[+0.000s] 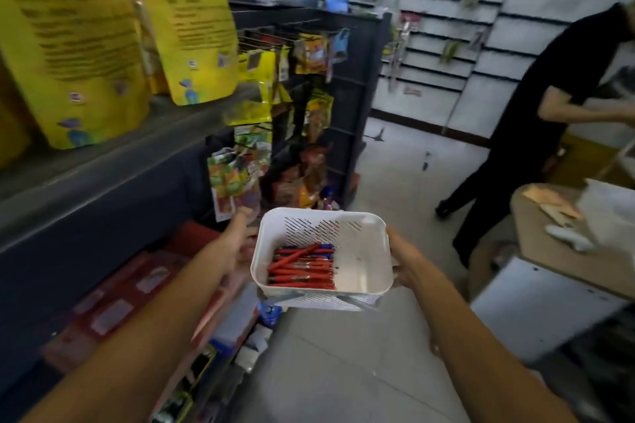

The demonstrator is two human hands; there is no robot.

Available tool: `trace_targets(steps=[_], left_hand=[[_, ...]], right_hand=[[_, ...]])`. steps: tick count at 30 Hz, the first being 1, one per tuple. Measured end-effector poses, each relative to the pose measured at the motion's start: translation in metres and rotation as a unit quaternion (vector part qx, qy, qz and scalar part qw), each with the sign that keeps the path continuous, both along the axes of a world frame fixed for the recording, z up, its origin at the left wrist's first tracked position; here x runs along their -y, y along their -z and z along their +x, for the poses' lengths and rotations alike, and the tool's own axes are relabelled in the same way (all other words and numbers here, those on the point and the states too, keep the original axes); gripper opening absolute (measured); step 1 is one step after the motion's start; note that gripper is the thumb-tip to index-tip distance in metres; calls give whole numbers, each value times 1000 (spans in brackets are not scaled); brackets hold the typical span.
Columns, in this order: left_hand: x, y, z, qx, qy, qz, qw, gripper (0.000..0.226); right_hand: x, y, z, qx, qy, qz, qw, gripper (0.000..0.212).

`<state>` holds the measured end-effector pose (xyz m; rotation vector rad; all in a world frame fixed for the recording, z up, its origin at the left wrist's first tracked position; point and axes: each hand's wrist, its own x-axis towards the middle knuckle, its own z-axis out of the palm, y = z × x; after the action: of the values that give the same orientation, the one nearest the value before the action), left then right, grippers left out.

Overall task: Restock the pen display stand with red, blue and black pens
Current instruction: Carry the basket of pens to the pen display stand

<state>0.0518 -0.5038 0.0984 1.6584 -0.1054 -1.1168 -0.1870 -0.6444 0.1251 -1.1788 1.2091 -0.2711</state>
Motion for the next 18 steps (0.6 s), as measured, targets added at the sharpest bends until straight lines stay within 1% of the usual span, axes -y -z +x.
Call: trace_targets(steps=[4,6,8,10,13,14,16,18], left_hand=[[43,-4,-31,-1,42,16,999,63],[63,-6,-47,4,73,31,997,61],[85,-8,-64,8,88,41,995,54],[108,-9,-82,11,93,40,995,51],[143,-7,-109,22,105,32,994,58],[154,-8,-118,23,107,31,993,59],[172,-8,-132,24,112,38,993,61],[190,-10,-145,16,122,44,991,60]], right_hand=[[34,19,-38,-10,51,-3,999,34],[51,26,-59,16,70,5,997,34],[64,24,-77,-3,84,14,996,36],[80,24,-92,26,97,28,995,38],[111,37,-114,34,104,26,994,51],[124,47,-124,53,107,27,992,50],[139,48,-138,66,100,54,991,38],[159,55,-150,62,110,66,990,38]])
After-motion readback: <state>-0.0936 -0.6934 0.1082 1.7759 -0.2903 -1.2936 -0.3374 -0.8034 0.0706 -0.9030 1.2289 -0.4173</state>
